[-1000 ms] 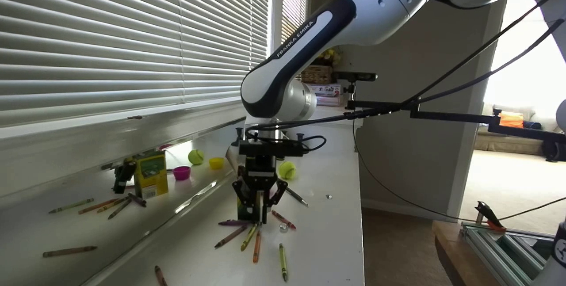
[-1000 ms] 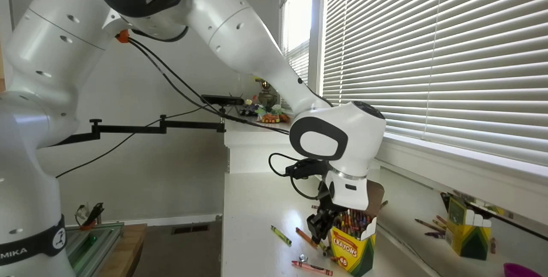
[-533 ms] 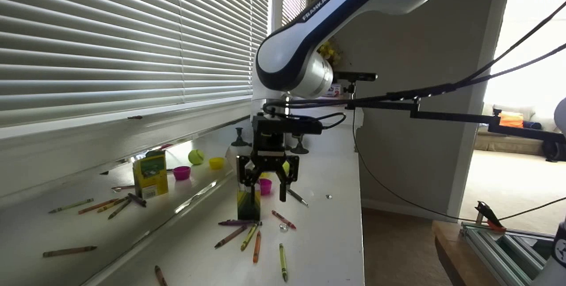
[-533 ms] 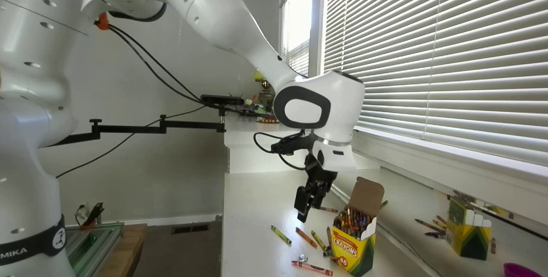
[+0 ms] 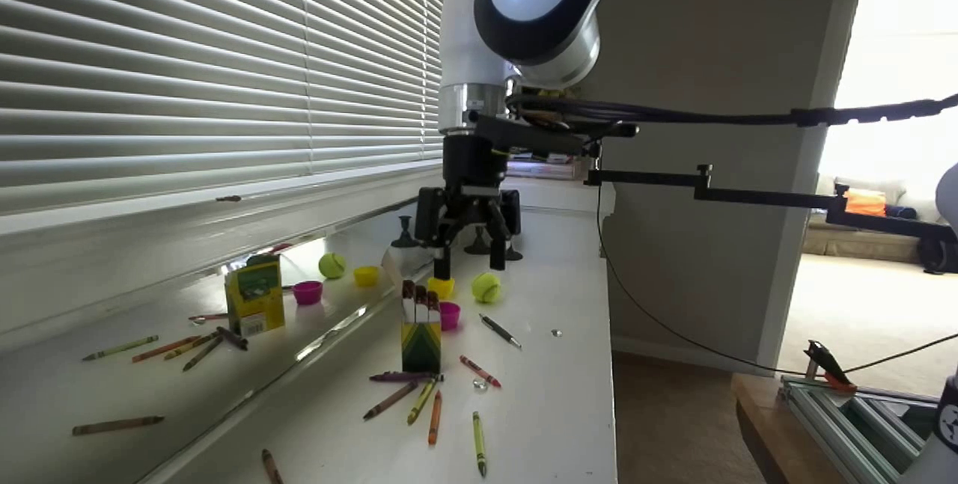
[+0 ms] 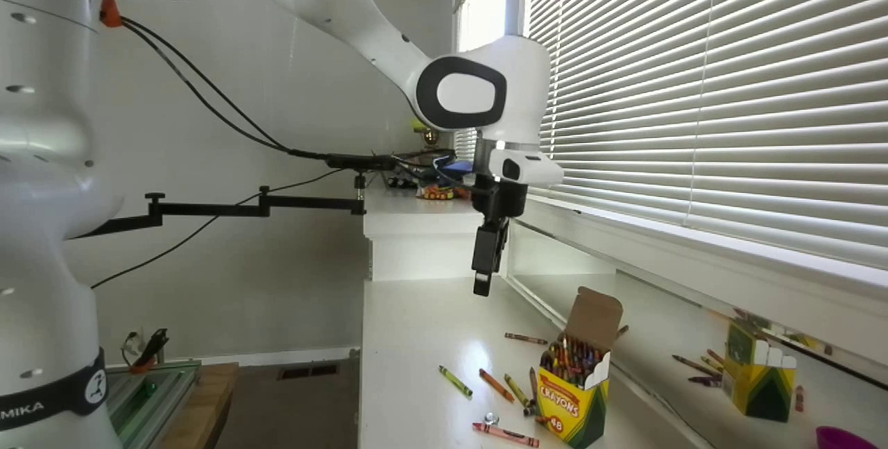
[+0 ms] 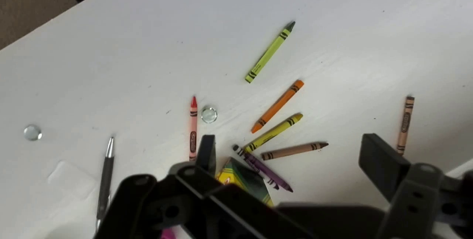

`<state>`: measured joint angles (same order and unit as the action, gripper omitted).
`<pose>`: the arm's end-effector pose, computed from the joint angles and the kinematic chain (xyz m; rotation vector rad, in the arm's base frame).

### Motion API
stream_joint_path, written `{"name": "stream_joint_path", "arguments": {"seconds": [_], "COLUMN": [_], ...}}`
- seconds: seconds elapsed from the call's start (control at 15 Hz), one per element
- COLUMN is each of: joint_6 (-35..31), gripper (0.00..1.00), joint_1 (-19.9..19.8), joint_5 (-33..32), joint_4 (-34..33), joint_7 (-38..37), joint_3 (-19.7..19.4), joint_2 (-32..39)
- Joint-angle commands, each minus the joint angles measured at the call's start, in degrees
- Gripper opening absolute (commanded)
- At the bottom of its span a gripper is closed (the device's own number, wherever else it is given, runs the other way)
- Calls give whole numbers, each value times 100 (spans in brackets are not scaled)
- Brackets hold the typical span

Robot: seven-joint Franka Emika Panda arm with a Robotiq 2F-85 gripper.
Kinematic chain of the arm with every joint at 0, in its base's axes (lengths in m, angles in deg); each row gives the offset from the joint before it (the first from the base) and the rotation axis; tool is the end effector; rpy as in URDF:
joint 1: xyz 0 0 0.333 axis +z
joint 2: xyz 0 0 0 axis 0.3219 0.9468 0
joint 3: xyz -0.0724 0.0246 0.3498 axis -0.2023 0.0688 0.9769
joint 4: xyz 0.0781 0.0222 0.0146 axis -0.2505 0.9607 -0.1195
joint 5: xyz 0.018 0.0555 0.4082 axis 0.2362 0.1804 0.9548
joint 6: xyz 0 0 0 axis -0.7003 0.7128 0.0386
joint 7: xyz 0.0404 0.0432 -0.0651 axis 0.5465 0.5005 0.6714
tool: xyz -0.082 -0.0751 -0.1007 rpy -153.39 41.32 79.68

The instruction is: Remove one orange crayon from the box.

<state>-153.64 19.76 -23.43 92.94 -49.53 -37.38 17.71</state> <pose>0.5797 -0.0133 0.3693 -2.9220 0.8433 0.0707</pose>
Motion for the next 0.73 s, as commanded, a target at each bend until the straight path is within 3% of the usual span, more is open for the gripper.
{"name": "stream_joint_path", "arguments": {"seconds": [0.0,0.67], "joint_6": [13,13], "gripper": [100,100], "joint_1": [-53,-63], "joint_5": [-180,-209], "joint_4": [-2,0], "joint_7": [92,107], "joint_3": [78,83], "joint_2": [-117,-99]}}
